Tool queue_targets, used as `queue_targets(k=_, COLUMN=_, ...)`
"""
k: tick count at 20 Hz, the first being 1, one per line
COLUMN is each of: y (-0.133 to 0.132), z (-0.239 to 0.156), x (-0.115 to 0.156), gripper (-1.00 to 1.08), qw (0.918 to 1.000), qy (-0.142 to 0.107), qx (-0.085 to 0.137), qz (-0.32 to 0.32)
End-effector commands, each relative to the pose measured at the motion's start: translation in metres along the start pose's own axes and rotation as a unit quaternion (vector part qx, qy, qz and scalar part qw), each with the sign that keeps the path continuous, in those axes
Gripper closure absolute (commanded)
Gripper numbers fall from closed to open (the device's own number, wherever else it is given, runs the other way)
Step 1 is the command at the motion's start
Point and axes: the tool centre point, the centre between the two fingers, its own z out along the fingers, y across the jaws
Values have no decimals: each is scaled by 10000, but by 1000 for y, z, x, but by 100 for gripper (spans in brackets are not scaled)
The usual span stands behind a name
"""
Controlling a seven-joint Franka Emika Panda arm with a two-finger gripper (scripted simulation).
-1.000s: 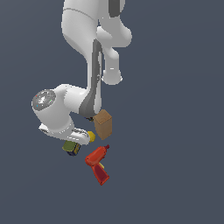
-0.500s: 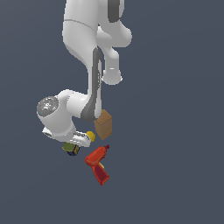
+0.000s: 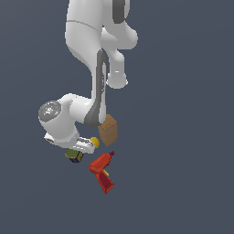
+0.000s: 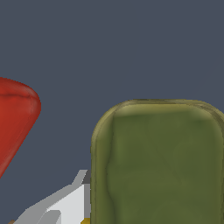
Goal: Pick up a designated object from a clutter of objects.
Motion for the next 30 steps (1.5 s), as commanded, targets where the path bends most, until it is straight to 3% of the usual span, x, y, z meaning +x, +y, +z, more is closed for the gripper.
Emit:
queue_targets(k=1, y=-1, z=-1, x=0, gripper=108, qw=10000, qy=1, qx=0, qz=-1)
queue_targets(k=12, y=-41, z=-43, x=-9, gripper=108, qw=10000, qy=1, qx=0, qz=-1)
queue_targets(k=30, y=-193, z=-208, x=-40, gripper=108, qw=10000, qy=8, qx=-15, qz=3)
